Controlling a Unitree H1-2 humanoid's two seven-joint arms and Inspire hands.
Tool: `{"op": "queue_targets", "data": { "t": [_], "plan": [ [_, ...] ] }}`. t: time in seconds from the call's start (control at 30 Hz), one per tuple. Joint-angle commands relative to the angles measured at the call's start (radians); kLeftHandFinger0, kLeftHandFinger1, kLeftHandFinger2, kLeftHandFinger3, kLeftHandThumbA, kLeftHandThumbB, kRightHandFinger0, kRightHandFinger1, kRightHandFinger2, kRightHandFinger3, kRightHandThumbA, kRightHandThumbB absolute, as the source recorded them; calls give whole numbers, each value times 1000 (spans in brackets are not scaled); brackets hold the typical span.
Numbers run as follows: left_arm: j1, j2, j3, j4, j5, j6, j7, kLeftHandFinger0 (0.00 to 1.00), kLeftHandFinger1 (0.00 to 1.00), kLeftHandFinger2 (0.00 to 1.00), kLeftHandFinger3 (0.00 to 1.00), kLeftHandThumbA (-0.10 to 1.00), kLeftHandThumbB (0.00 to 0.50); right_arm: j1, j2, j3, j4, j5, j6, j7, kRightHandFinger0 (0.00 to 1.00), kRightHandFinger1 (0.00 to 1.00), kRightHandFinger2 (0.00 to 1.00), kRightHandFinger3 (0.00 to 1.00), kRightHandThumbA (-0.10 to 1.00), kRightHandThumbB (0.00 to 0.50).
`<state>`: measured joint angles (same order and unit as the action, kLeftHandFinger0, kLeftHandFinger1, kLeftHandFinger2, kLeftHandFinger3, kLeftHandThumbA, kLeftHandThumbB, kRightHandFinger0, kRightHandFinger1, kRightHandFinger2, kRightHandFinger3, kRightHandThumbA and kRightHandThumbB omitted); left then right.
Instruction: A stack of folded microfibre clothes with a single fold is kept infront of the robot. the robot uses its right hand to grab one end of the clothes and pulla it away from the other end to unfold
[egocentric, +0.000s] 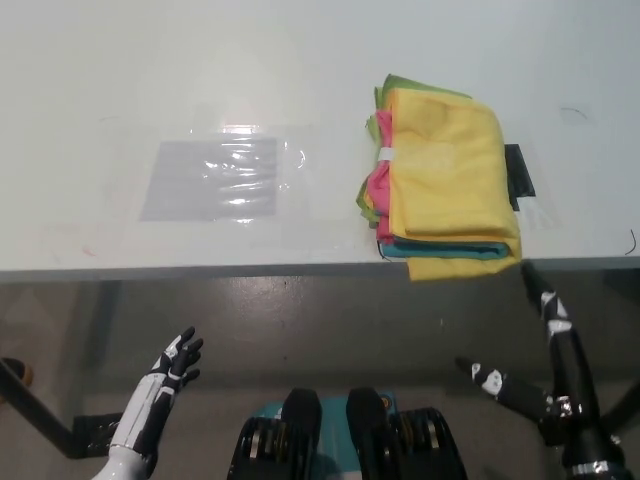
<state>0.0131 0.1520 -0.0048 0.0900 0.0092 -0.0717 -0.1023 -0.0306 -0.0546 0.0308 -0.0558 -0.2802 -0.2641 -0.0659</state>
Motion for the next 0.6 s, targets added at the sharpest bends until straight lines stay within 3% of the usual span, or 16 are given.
{"op": "queue_targets", "data": {
  "t": [0.0, 0.2, 0.3, 0.57],
  "plan": [
    [-12, 15, -1, -24, -16, -13, -22, 1000, 1000, 1000, 1000, 973, 164, -106, 45, 22, -269, -301, 180, -3, 1000, 1000, 1000, 1000, 1000, 202],
    [-17, 17, -5, -9, -17, -18, -30, 1000, 1000, 1000, 1000, 955, 156, -253, 74, 62, -282, -391, 297, 48, 1000, 1000, 1000, 1000, 939, 205],
    [-7, 17, -4, -9, -14, -19, -26, 1000, 1000, 1000, 1000, 961, 166, -382, 84, 99, -167, -415, 330, 46, 1000, 1000, 1000, 1000, 1000, 204],
    [-4, 16, -12, -3, -3, -24, -26, 1000, 1000, 1000, 1000, 956, 170, -581, 87, 150, 72, -416, 401, 25, 1000, 1000, 1000, 1000, 1000, 233]
  ]
}}
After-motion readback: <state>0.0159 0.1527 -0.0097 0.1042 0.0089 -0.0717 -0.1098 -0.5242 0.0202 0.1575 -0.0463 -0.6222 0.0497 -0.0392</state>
